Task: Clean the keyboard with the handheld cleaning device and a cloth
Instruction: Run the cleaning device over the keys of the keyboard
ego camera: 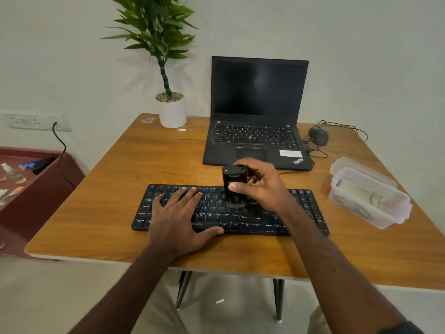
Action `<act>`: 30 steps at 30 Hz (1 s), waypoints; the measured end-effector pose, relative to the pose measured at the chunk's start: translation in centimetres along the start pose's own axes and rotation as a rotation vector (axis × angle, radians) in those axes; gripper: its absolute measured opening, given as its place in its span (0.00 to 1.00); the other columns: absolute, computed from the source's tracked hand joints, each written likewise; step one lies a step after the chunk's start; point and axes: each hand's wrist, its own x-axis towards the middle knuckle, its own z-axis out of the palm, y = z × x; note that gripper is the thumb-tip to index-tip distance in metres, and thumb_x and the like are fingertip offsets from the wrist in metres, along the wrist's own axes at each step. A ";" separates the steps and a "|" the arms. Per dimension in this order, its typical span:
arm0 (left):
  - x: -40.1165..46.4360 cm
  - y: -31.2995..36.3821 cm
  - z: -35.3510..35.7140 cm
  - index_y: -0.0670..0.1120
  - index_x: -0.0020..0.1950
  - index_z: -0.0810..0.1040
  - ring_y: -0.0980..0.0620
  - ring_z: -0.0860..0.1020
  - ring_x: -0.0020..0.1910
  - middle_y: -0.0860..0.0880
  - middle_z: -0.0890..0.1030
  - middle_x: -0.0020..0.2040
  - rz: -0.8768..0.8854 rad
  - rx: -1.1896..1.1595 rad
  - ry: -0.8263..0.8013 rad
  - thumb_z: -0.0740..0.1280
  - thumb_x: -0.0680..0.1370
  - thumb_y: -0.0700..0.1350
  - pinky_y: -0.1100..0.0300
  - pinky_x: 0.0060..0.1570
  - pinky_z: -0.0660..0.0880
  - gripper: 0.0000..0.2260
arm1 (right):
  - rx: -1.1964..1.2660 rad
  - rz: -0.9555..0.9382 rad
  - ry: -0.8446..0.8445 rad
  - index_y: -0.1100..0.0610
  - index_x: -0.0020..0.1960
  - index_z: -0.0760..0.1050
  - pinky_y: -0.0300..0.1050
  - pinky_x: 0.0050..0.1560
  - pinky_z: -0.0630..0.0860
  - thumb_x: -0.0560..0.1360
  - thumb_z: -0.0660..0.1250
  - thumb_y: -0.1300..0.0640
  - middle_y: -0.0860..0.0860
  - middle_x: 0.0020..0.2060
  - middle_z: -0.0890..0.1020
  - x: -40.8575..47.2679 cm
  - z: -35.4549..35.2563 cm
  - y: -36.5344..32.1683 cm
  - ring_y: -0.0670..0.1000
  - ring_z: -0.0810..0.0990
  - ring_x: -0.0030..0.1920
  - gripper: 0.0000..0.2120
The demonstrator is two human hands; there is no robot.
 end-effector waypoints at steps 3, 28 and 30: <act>-0.1 0.0 -0.1 0.48 0.71 0.76 0.48 0.70 0.73 0.49 0.76 0.72 -0.004 -0.011 0.000 0.51 0.68 0.82 0.35 0.70 0.62 0.48 | -0.021 0.038 -0.036 0.56 0.58 0.81 0.42 0.44 0.77 0.71 0.78 0.56 0.50 0.48 0.84 -0.5 0.2 0.6 0.53 0.81 0.46 0.17; 0.1 -0.1 -0.1 0.49 0.71 0.76 0.49 0.70 0.73 0.50 0.76 0.72 -0.013 -0.012 -0.012 0.50 0.67 0.83 0.35 0.70 0.63 0.49 | 0.035 0.073 0.167 0.55 0.56 0.80 0.63 0.49 0.82 0.70 0.77 0.52 0.53 0.49 0.83 -4.5 -3.9 1.2 0.59 0.83 0.49 0.17; 0.1 0.0 -0.1 0.49 0.71 0.77 0.49 0.71 0.73 0.50 0.76 0.71 -0.013 -0.014 -0.007 0.50 0.67 0.83 0.35 0.70 0.63 0.49 | 0.008 0.097 0.227 0.53 0.56 0.80 0.69 0.48 0.80 0.70 0.78 0.50 0.54 0.49 0.83 -4.7 -4.7 1.8 0.63 0.82 0.49 0.17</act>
